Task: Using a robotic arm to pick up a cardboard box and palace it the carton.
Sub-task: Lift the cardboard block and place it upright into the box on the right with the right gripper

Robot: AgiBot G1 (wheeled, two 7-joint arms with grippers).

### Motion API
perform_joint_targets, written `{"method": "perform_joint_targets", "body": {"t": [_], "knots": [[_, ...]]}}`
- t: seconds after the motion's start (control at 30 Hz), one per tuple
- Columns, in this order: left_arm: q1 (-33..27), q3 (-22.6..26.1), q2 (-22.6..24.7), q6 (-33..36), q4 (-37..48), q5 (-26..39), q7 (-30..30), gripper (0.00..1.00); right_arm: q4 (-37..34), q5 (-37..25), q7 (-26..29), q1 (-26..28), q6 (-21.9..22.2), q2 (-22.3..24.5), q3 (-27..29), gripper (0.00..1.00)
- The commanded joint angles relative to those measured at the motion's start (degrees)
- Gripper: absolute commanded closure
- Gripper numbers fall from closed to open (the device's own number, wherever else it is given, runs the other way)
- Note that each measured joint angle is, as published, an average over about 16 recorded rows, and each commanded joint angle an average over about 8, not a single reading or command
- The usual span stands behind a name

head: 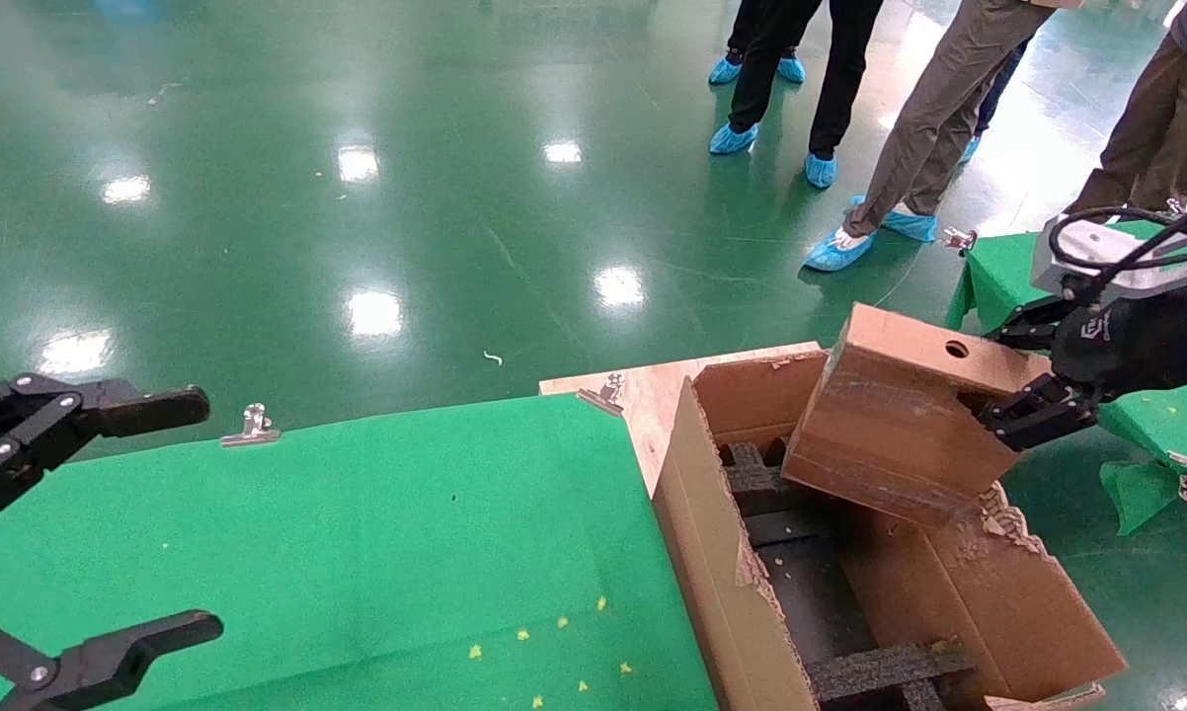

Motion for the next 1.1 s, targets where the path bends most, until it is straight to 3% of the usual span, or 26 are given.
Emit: {"method": "perform_joint_targets", "body": {"t": [0.03,0.27,0.6,1.1], "knots": [[0.0,0.0,0.0,0.0,0.0,0.0,0.0,0.0,0.5,0.6,3.4,-1.0,1.5,0.7,0.0,1.0],[0.0,0.0,0.0,0.0,0.0,0.0,0.0,0.0,7.7,1.5,18.7,-3.0,5.4,4.4,-1.0,1.0],[0.0,0.1,0.0,0.0,0.0,0.0,0.0,0.0,16.6,-4.2,37.6,-3.0,15.3,7.7,-3.6,1.0],[0.0,0.1,0.0,0.0,0.1,0.0,0.1,0.0,18.8,-5.4,42.5,-3.0,18.2,8.3,-4.3,1.0]]}}
